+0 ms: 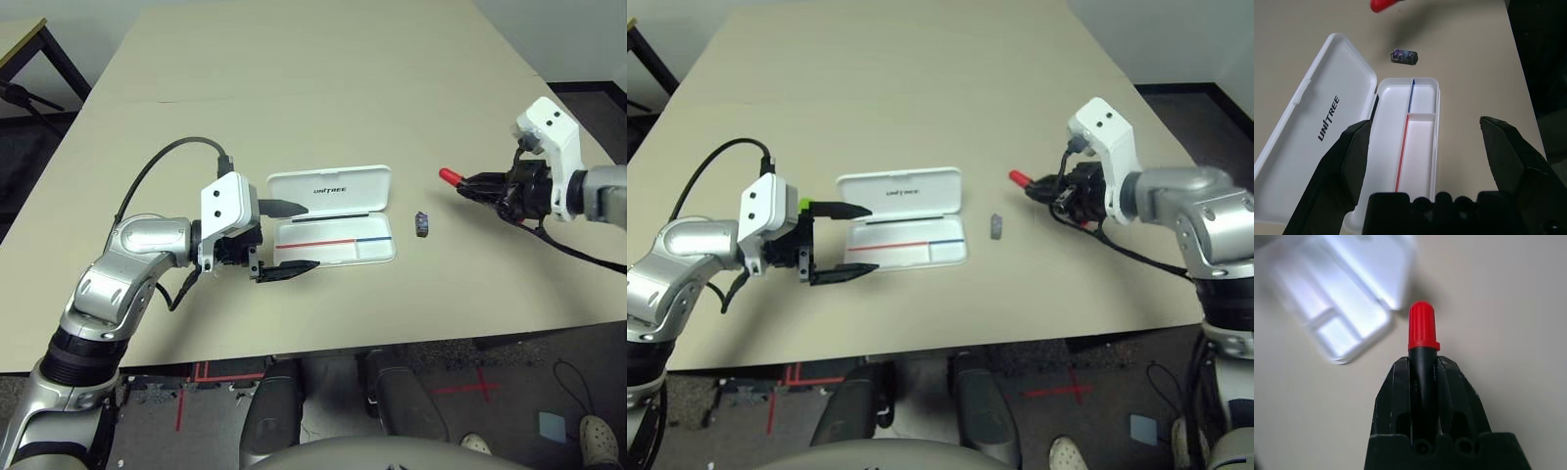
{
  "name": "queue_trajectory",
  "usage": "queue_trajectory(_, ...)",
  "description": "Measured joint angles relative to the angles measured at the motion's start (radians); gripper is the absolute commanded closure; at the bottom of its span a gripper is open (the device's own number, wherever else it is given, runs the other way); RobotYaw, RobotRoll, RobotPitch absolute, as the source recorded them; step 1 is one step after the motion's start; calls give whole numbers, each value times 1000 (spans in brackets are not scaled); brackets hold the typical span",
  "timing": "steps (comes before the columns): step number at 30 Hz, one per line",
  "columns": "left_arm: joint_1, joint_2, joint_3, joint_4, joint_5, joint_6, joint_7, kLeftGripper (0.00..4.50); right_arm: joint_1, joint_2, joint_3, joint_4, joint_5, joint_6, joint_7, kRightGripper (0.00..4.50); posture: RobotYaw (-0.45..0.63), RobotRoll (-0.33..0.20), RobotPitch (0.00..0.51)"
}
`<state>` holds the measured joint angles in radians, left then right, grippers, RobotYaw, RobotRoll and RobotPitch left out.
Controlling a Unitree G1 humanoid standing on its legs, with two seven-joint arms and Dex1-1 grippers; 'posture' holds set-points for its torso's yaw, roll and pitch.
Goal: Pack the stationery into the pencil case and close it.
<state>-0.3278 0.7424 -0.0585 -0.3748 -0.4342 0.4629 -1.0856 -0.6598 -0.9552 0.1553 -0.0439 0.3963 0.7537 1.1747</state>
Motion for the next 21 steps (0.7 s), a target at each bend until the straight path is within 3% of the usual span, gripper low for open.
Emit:
queue_trajectory(6,-2,6,1,0,0,-1,1,0,-127,120,132,129,-107,-175,112,3970,-87,0,153)
queue_trajectory(11,0,8,1,-2,0,-1,8,0,-150,266,225,179,-180,-284,134,3970,-69,0,152)
queue_trajectory(21,23,14,4,-10,0,-1,31,0,-235,495,268,367,-303,-453,86,3970,-39,0,148)
